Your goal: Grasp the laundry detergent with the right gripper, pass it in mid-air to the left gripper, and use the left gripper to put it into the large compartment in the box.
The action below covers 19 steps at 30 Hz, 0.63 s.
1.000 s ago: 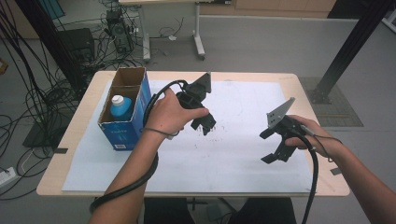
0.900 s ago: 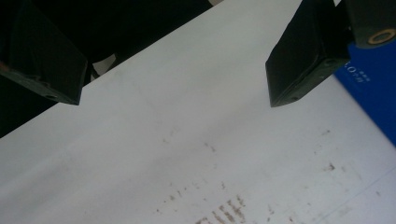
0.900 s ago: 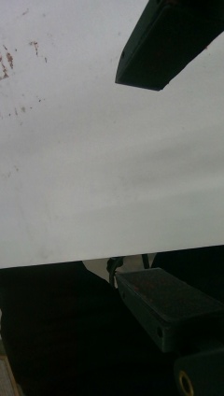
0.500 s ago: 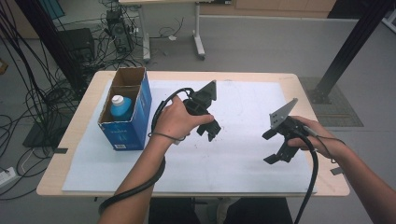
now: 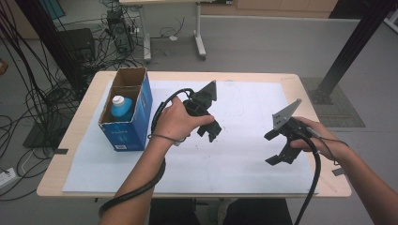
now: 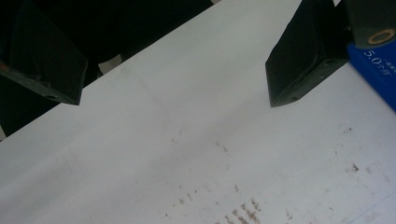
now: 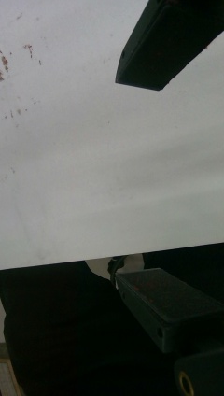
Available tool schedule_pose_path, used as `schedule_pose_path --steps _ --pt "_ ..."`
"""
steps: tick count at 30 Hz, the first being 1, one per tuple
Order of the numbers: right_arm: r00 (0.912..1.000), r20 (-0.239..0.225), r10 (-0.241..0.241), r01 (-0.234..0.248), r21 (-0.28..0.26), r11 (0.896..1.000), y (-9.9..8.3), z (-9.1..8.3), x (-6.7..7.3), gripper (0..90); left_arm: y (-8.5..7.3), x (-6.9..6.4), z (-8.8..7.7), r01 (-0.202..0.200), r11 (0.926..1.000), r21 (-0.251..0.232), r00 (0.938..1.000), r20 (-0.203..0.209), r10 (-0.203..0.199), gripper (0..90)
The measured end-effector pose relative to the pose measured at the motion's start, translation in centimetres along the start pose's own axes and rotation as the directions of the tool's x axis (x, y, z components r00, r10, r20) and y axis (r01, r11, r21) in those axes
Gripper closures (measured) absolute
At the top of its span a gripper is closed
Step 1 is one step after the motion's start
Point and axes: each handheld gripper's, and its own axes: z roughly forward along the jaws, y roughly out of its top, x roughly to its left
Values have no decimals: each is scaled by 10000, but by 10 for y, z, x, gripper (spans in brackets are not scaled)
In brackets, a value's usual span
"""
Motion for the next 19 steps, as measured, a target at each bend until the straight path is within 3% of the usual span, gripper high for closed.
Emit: schedule_pose_path --steps 19 --pt "10000 81 4 -3 -39 10000 1 0 8 56 -7 -3 0 24 10000 -39 10000 -1 -24 59"
